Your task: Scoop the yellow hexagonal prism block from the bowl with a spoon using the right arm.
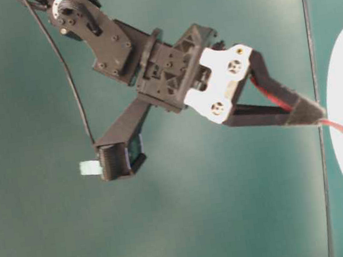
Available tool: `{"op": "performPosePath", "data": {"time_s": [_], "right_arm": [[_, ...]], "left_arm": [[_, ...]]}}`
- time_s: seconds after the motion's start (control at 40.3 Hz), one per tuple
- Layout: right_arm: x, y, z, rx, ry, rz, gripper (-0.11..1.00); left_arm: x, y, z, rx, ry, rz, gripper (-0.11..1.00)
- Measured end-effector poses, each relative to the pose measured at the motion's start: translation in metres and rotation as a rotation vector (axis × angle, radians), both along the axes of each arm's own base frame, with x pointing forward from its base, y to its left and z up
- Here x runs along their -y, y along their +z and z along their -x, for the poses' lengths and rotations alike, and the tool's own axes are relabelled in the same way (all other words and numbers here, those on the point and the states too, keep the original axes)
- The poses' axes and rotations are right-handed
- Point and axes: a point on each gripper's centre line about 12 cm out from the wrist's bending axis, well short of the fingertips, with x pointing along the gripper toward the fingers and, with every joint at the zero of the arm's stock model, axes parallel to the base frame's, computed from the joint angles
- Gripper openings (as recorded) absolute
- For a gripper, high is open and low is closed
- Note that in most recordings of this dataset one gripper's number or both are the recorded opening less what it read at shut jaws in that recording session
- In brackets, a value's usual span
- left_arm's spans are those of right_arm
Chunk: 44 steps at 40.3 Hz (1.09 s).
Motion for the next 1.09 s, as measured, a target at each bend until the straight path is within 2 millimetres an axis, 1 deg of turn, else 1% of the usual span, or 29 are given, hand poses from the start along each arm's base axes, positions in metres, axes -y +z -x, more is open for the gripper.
{"op": "performPosePath", "data": {"time_s": [0.124, 0.322, 0.471, 0.794, 1.091], "right_arm": [[0.000, 0.015, 0.004, 0.027, 0.002, 0.010, 0.23], [0.000, 0.043, 0.020, 0.028, 0.010, 0.031, 0.23], [-0.001, 0.053, 0.031, 0.007, 0.006, 0.026, 0.23], [-0.002, 0.052, 0.047, -0.024, 0.002, 0.020, 0.23], [-0.004, 0.049, 0.066, -0.055, -0.030, -0.008, 0.23]], "left_arm": [[0.000, 0.001, 0.000, 0.001, 0.000, -0.002, 0.01], [0.000, 0.001, 0.000, 0.001, 0.000, -0.002, 0.01], [0.000, 0.000, 0.000, 0.001, 0.000, -0.002, 0.01], [0.000, 0.000, 0.000, 0.001, 0.000, -0.002, 0.01], [0.000, 0.001, 0.000, 0.003, 0.000, -0.002, 0.01]]}}
